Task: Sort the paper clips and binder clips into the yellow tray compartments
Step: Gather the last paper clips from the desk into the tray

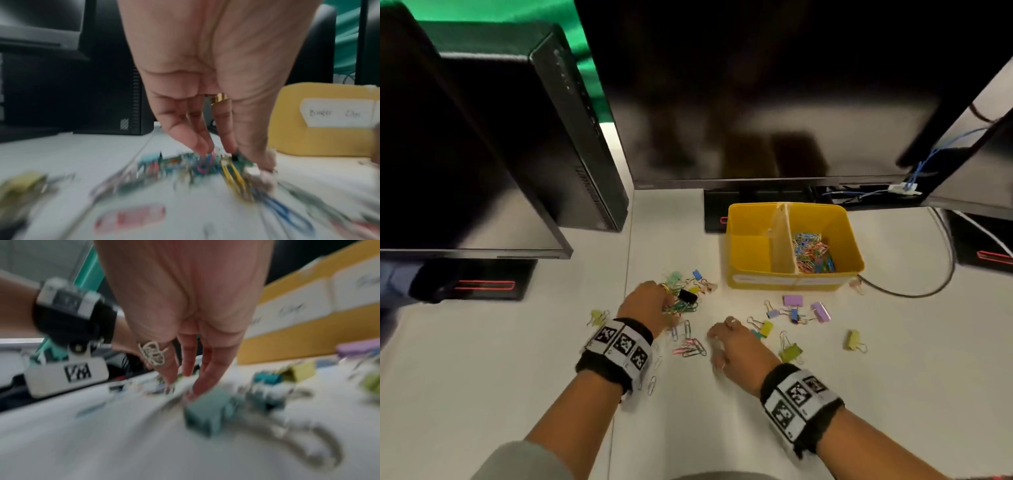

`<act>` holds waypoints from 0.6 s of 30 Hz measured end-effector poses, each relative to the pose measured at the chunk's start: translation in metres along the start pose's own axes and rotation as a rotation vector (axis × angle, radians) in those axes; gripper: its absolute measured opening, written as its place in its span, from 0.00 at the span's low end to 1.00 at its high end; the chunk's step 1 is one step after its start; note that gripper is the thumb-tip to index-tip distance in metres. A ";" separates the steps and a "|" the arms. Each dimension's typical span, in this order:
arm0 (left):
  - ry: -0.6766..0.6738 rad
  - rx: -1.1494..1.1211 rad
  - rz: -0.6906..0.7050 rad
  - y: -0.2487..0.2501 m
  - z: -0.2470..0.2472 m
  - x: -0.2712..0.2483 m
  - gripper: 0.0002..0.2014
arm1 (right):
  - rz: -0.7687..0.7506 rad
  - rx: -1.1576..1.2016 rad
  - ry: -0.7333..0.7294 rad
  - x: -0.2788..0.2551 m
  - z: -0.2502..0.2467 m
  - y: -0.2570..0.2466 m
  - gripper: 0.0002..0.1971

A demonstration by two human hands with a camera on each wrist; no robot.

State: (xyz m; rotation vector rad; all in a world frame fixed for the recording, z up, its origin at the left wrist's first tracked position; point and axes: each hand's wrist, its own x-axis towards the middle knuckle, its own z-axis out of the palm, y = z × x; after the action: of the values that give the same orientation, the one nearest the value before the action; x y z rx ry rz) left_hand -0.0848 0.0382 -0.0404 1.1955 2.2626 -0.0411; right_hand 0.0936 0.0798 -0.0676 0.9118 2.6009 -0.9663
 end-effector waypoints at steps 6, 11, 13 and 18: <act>0.077 -0.017 0.034 0.002 0.018 0.001 0.17 | -0.019 -0.079 -0.012 0.016 -0.002 -0.020 0.12; 0.089 -0.009 0.055 -0.005 0.021 -0.002 0.14 | -0.045 -0.139 0.226 0.055 -0.027 -0.026 0.22; 0.077 -0.041 0.063 -0.012 0.025 -0.005 0.15 | -0.111 -0.237 0.159 0.069 -0.029 -0.030 0.26; 0.059 -0.126 0.071 -0.023 0.024 -0.011 0.11 | -0.105 -0.415 0.091 0.076 -0.029 -0.034 0.20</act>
State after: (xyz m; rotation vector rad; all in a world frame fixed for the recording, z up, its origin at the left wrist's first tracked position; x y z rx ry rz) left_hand -0.0864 0.0097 -0.0606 1.2227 2.2355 0.1641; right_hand 0.0136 0.1150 -0.0585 0.7290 2.7934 -0.3826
